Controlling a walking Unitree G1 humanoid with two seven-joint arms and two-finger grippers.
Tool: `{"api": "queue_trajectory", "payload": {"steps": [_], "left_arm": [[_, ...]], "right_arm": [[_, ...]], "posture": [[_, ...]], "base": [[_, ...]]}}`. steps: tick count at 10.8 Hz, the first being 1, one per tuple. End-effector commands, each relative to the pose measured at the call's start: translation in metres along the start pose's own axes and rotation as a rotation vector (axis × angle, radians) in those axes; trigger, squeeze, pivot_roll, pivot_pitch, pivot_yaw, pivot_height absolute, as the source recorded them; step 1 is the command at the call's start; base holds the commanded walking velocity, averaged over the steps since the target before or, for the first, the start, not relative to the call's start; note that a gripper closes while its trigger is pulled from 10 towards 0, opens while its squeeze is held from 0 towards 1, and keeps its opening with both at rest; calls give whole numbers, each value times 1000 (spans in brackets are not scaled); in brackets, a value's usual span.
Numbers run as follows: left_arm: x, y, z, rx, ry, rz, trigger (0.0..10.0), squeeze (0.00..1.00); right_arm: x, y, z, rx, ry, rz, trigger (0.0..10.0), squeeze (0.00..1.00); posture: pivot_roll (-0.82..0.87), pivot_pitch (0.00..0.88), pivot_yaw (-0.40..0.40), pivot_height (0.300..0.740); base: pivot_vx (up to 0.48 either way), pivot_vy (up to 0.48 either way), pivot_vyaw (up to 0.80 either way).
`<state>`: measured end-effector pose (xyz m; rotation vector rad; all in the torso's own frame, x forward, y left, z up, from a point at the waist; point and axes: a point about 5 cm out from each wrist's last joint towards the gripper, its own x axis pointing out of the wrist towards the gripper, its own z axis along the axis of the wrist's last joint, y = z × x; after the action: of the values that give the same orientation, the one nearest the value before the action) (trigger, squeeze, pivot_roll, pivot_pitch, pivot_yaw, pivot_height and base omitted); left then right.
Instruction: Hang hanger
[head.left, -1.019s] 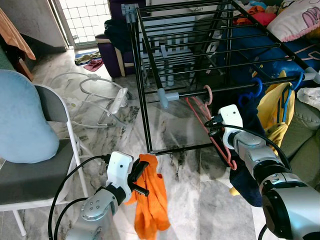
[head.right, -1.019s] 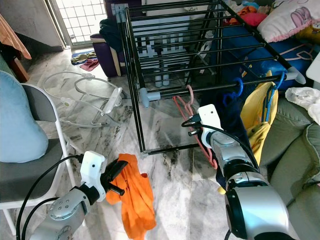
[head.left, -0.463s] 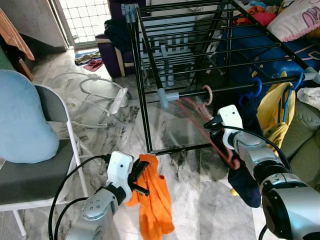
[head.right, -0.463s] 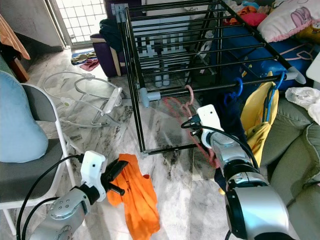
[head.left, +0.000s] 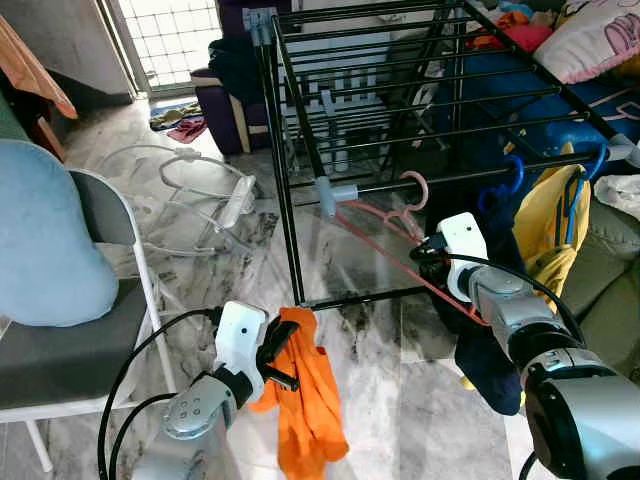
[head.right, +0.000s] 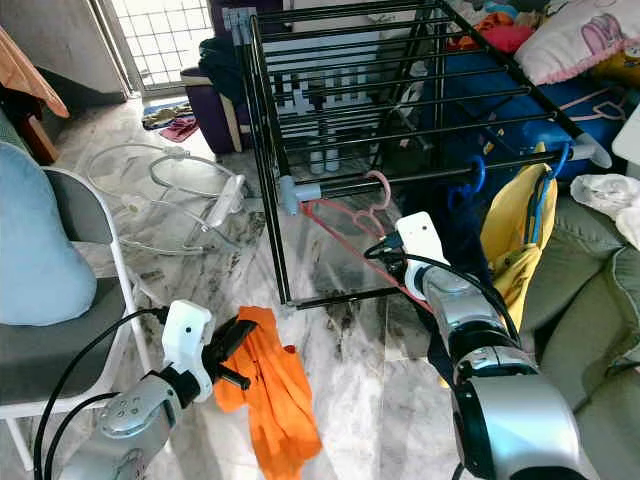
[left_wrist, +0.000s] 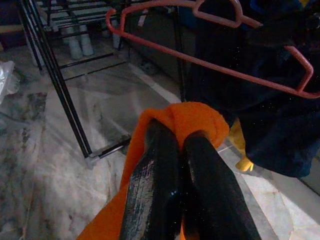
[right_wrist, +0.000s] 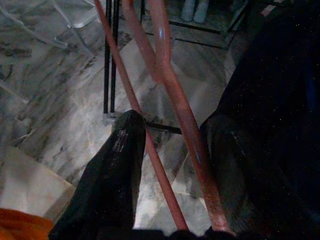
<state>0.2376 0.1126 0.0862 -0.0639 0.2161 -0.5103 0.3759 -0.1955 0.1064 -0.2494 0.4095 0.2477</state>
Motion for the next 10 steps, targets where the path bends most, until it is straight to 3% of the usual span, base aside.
{"api": "queue_trajectory", "payload": {"steps": [1, 3, 4, 5, 6, 7, 10], "left_arm": [[0, 0, 4, 21, -8, -6, 10000, 0], [-1, 0, 3, 20, -5, -4, 10000, 0], [-1, 0, 3, 20, -3, -6, 10000, 0], [-1, 0, 3, 20, -3, -7, 10000, 0], [0, 0, 4, 21, -1, -12, 10000, 0], [1, 0, 4, 23, 1, -16, 10000, 0], [1, 0, 3, 24, 3, -15, 10000, 0]], "right_arm": [[-2, -4, 0, 2, -2, -3, 10000, 0], [-5, -11, -3, 24, -4, 8, 10000, 0], [-8, -16, -3, 31, -9, 5, 10000, 1000], [-9, -18, -4, 32, -12, 3, 10000, 1000], [-10, -20, -4, 37, -13, -2, 10000, 467], [-9, -18, -4, 48, -13, 11, 10000, 0], [-6, -10, -3, 64, -9, 47, 10000, 0]], "posture": [[-17, 27, 54, 740], [-17, 30, 53, 740], [-18, 31, 55, 740], [-23, 31, 59, 740], [-26, 30, 62, 740], [-26, 29, 63, 740], [-21, 25, 59, 740]], "base": [[0, 0, 0], [0, 0, 0], [0, 0, 0], [0, 0, 0], [0, 0, 0], [0, 0, 0], [0, 0, 0]]}}
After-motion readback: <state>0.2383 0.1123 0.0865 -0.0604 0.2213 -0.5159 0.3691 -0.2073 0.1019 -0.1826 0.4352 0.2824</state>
